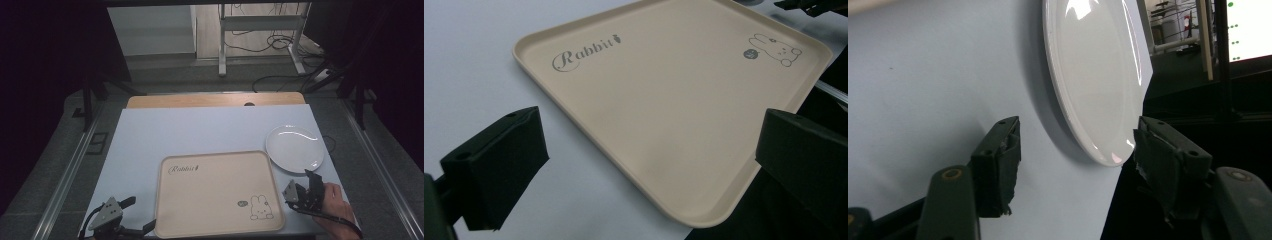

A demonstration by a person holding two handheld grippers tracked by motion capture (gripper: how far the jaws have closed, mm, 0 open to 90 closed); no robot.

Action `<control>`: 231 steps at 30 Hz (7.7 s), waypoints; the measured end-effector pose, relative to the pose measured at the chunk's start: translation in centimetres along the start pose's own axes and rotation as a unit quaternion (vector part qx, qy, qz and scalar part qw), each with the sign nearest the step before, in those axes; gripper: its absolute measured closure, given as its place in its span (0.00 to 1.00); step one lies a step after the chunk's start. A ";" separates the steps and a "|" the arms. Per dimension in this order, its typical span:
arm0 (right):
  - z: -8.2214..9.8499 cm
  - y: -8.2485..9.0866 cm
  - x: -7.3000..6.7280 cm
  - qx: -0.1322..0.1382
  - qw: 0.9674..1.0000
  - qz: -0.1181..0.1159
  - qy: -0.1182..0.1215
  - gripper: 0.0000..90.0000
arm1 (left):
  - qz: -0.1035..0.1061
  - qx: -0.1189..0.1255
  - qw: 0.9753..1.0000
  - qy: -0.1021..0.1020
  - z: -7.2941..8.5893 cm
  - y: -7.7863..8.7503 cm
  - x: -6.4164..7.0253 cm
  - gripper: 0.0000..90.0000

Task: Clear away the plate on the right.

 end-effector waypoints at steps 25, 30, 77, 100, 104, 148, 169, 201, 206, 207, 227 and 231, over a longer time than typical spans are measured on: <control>-1.8 -2.8 -1.1 -0.026 0.992 0.034 0.118 0.64 | 0.001 -0.001 1.000 -0.002 0.0 0.0 0.0 0.00; -2.0 -3.4 -1.2 -0.030 0.990 0.032 0.137 0.69 | 0.001 -0.001 1.000 -0.003 0.0 0.0 0.0 0.00; -2.2 -4.5 -0.3 -0.047 0.984 0.086 0.148 0.95 | -0.002 -0.005 1.000 -0.010 -0.1 -0.2 0.1 0.00; -3.9 -2.2 -0.4 -0.013 0.984 0.107 0.143 0.95 | -0.001 -0.005 1.000 -0.011 -0.2 -0.3 0.1 0.00; -4.3 -2.1 -0.5 0.015 0.987 0.088 0.135 0.95 | -0.001 -0.005 1.000 -0.011 -0.2 -0.3 0.1 0.00; -9.6 3.5 -2.3 0.106 0.972 0.103 0.182 0.94 | -0.002 -0.002 1.000 -0.010 -0.2 -0.2 0.1 0.00; -12.4 5.8 -4.2 0.159 0.962 0.106 0.195 0.94 | -0.001 -0.002 1.000 -0.010 -0.2 -0.2 0.1 0.00; -15.5 7.7 -7.6 0.217 0.943 0.091 0.234 0.94 | 0.000 -0.001 1.000 -0.012 -0.2 -0.2 0.1 0.00; -15.9 7.7 -8.0 0.217 0.944 0.083 0.235 0.94 | 0.000 -0.002 1.000 -0.013 -0.2 -0.2 0.1 0.00; -15.9 7.6 -8.1 0.219 0.943 0.082 0.236 0.94 | 0.000 -0.002 1.000 -0.013 -0.2 -0.2 0.1 0.00; -16.7 7.6 -9.0 0.210 0.942 0.076 0.249 0.94 | 0.002 -0.004 1.000 -0.014 -0.2 -0.3 0.2 0.00; -16.7 7.4 -9.1 0.206 0.943 0.066 0.254 0.92 | 0.003 -0.004 1.000 -0.013 -0.2 -0.3 0.2 0.00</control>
Point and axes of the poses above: each handheld gripper's, and its own axes: y roughly backward along the jaws, z roughly out of its underside, x roughly to its right, the point moved 3 cm from there along -y, roughly forward along the jaws, and after that the axes turned 14 degrees about y, right-handed, at the moved point
